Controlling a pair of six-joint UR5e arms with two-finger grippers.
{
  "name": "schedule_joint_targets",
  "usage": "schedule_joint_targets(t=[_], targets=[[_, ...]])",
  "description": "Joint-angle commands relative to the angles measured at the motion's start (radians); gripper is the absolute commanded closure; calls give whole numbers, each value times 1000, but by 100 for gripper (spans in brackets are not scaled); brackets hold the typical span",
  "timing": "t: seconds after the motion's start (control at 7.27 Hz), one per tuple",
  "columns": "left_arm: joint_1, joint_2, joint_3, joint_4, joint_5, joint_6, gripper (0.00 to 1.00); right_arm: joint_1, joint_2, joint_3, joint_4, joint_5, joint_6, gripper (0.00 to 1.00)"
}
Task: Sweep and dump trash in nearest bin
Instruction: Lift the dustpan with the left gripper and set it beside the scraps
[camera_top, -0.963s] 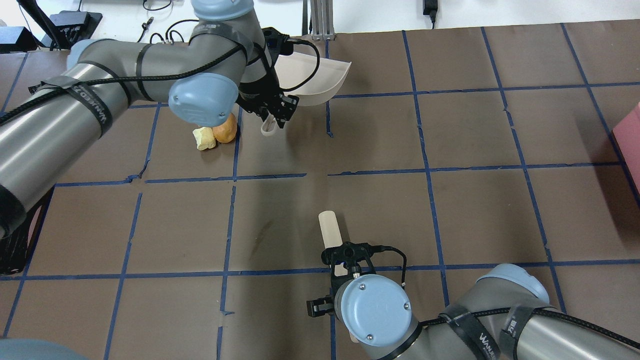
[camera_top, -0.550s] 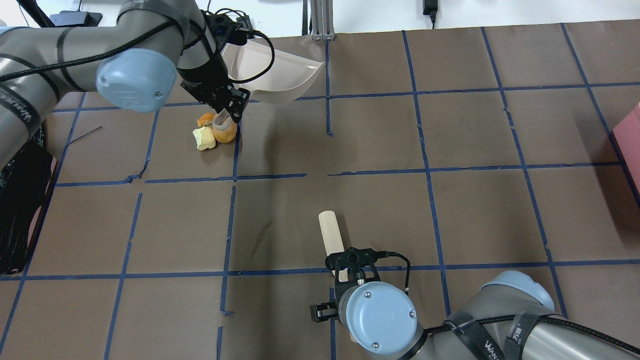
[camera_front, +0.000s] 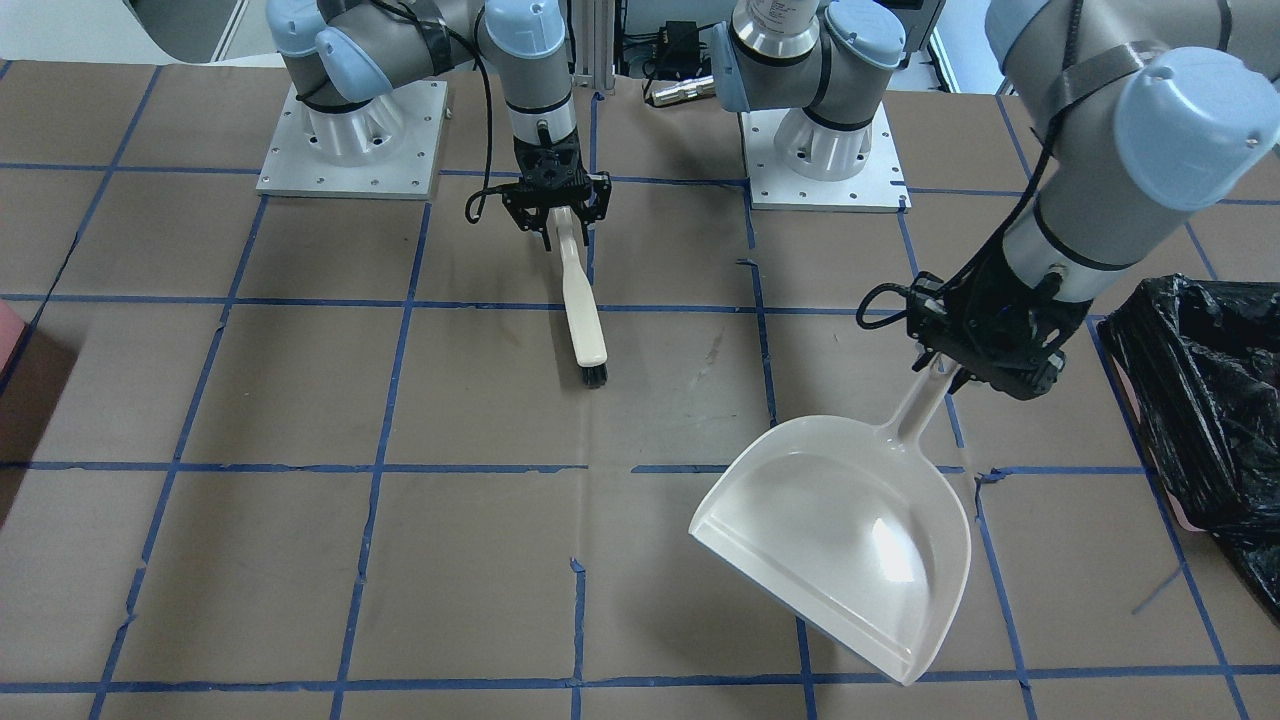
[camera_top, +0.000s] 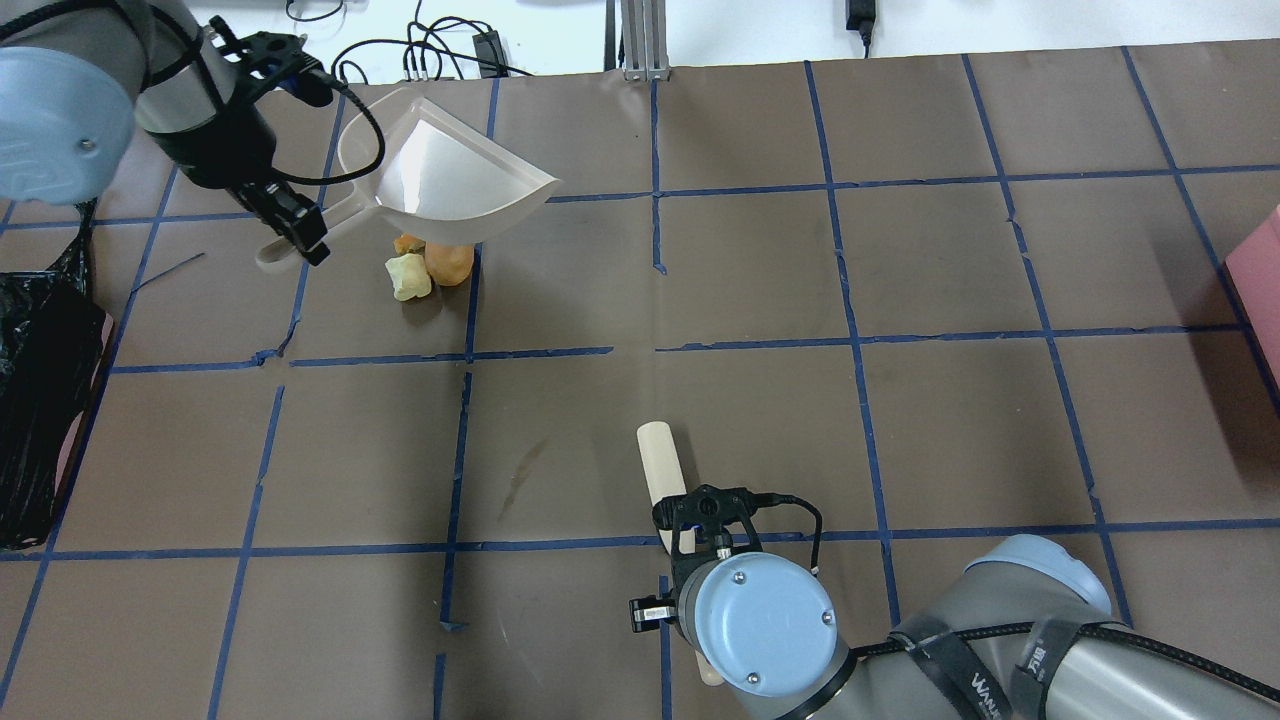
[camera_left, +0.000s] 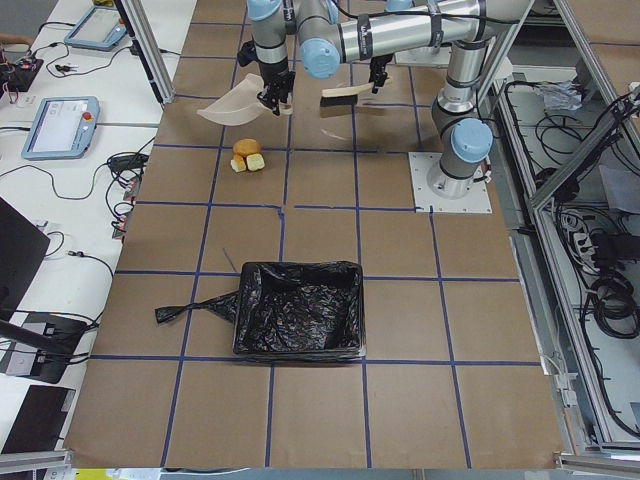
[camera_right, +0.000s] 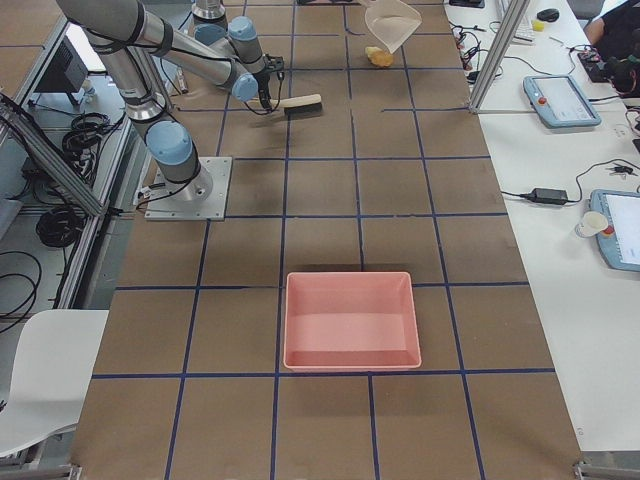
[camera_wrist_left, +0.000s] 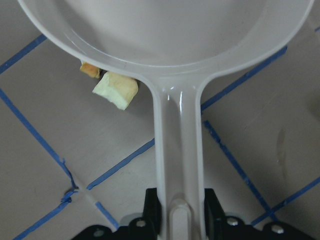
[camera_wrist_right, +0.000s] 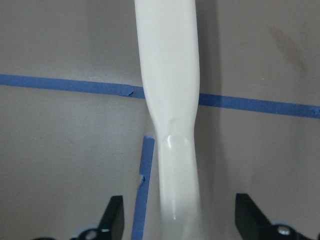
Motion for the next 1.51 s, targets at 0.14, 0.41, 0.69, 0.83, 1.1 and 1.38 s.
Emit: schedule_joint_targets(t=[0.14,0.41,0.69,0.83,1.1,1.38], targets=[[159,11,16,-27,38,299,100,-1,0,-12,0,1,4,88],[225,11,24,-27,37,408,100,-16,0,-81,12,-1,10,92],[298,-18,6,-10,149,587,100,-55,0,-209,120,4,1,92],[303,-30,3,49,171,640,100,-78,6,-268,159,11,-4,92],[322,-104,-2,164,214,744,100,-157,67,-450,286,19,-60,92],[322,-240,30,301,204,779,100,-188,225,-622,294,33,-64,92]])
